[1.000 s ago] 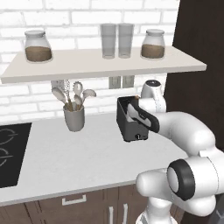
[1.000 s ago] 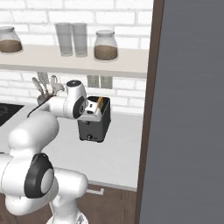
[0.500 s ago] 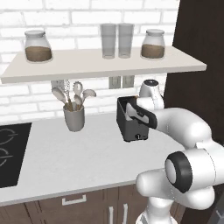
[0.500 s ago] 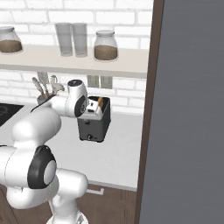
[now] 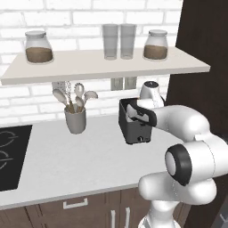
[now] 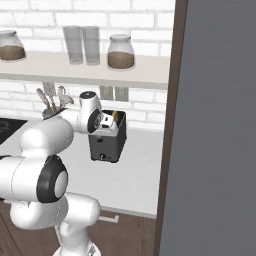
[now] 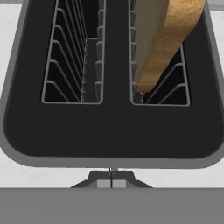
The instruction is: Start the toaster. Once the lever pops up, take the bread to the plate on the dining counter.
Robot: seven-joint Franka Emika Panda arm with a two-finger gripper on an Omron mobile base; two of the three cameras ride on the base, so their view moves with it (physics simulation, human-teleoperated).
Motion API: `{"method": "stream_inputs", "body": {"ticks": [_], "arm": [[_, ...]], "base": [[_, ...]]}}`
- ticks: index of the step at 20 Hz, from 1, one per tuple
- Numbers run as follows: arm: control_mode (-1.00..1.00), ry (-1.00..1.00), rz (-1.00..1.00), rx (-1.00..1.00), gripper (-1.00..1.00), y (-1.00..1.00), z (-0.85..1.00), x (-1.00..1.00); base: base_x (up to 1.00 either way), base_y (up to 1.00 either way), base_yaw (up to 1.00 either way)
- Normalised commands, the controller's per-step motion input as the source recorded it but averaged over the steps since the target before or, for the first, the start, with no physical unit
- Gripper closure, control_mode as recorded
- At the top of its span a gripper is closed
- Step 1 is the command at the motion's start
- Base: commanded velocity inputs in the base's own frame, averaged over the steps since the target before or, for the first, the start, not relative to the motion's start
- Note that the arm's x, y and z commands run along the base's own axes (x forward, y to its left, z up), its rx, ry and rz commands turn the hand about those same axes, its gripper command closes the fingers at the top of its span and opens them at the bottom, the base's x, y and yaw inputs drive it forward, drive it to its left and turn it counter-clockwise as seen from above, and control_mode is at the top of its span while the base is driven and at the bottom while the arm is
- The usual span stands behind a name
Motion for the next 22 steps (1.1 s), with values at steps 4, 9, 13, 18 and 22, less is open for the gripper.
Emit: {"method": "stream_inputs", "body": {"ticks": [4, 9, 13, 18, 22], "arm": [[-1.00, 0.00, 0.00, 0.00, 1.00, 0.00, -0.21, 0.04], [-1.00, 0.00, 0.00, 0.00, 1.00, 0.00, -0.19, -0.01], [-1.00, 0.00, -0.01, 0.00, 1.00, 0.00, -0.20, -0.14], [-1.00, 0.00, -0.03, 0.00, 1.00, 0.00, -0.20, -0.11], [-1.00, -0.01, -0.02, 0.00, 1.00, 0.00, -0.23, 0.00]], "base": [[0.00, 0.00, 0.00], [0.00, 0.00, 0.00], [0.00, 0.00, 0.00], [0.00, 0.00, 0.00], [0.00, 0.00, 0.00]]}}
